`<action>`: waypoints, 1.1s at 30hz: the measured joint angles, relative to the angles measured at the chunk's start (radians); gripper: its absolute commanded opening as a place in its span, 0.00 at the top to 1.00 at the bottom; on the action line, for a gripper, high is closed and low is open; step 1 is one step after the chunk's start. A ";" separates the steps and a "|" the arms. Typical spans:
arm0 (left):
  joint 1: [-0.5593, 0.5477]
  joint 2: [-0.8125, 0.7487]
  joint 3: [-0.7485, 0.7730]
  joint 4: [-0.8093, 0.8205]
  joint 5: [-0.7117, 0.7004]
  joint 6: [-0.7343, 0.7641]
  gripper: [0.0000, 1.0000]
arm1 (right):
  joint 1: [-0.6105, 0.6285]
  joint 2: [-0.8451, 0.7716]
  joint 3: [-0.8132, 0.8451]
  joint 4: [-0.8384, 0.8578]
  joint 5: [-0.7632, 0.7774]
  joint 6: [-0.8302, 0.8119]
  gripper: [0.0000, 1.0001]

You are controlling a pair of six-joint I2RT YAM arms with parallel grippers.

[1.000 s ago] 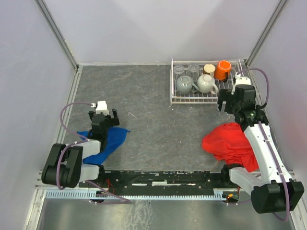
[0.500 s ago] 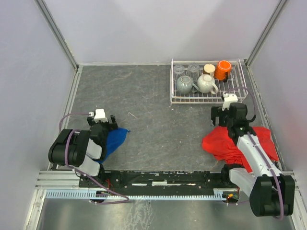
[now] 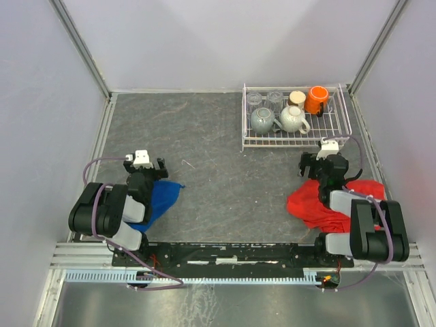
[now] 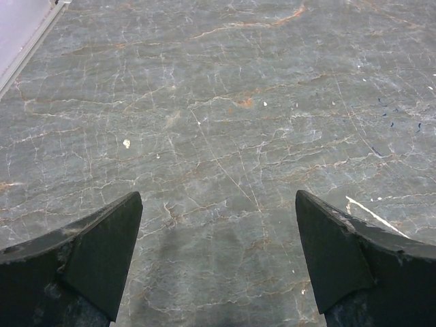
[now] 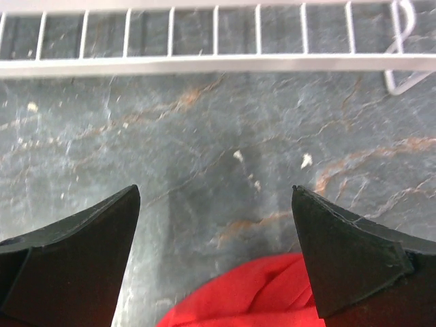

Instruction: Load the cups into the dish rack

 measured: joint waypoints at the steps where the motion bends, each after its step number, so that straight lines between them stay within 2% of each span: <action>1: 0.000 0.000 0.004 -0.005 0.000 0.000 0.01 | -0.007 0.024 0.010 0.027 0.000 0.011 0.00; 9: 0.002 0.000 0.022 -0.021 -0.002 0.000 0.01 | -0.016 0.204 -0.017 0.331 0.030 0.072 0.00; 19: 0.006 0.000 0.100 -0.131 -0.087 -0.001 0.01 | 0.026 0.216 -0.005 0.342 0.092 0.073 0.00; 33: 0.006 0.000 0.104 -0.166 -0.108 -0.001 0.01 | 0.026 0.216 -0.004 0.344 0.095 0.072 0.00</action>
